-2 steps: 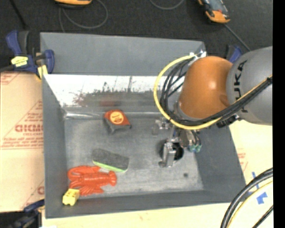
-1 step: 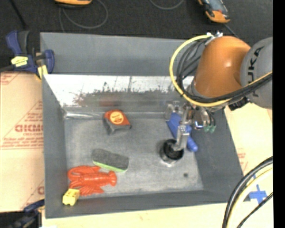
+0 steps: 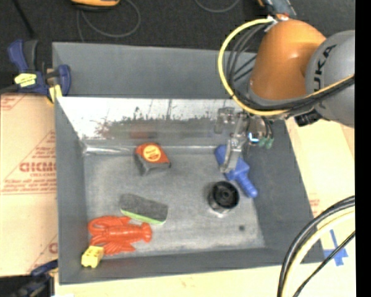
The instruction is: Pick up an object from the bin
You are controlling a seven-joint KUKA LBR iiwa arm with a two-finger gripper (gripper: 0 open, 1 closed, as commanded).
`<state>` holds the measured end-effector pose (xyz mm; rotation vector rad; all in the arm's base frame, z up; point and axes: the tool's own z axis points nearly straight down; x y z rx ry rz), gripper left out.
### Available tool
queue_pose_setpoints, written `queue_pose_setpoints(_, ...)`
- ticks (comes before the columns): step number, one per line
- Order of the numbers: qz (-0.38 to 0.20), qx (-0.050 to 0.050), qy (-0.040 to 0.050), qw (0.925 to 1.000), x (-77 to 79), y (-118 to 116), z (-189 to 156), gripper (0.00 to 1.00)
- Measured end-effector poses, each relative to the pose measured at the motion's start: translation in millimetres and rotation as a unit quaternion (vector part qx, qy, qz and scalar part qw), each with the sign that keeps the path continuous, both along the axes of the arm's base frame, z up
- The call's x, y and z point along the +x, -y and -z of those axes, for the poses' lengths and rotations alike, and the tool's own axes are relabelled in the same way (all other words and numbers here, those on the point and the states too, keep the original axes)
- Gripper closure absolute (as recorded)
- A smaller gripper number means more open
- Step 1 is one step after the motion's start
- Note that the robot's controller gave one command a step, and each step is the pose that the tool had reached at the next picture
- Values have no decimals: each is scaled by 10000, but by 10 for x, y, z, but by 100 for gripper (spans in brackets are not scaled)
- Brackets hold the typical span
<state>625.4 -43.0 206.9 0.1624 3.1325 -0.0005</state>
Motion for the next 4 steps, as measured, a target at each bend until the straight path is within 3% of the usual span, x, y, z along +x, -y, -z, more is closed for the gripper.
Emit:
queue_pose_setpoints(1, -178, -5, 8, 9998, 152, 103, -80, 0)
queue_pose_setpoints(2, -471, -6, 12, 9989, 56, 358, 86, 0)
queue_pose_setpoints(3, 72, 0, 25, 10000, 71, 571, 560, 0)
queue_pose_setpoints(4, -323, -10, -6, 9995, -148, 578, 970, 0)
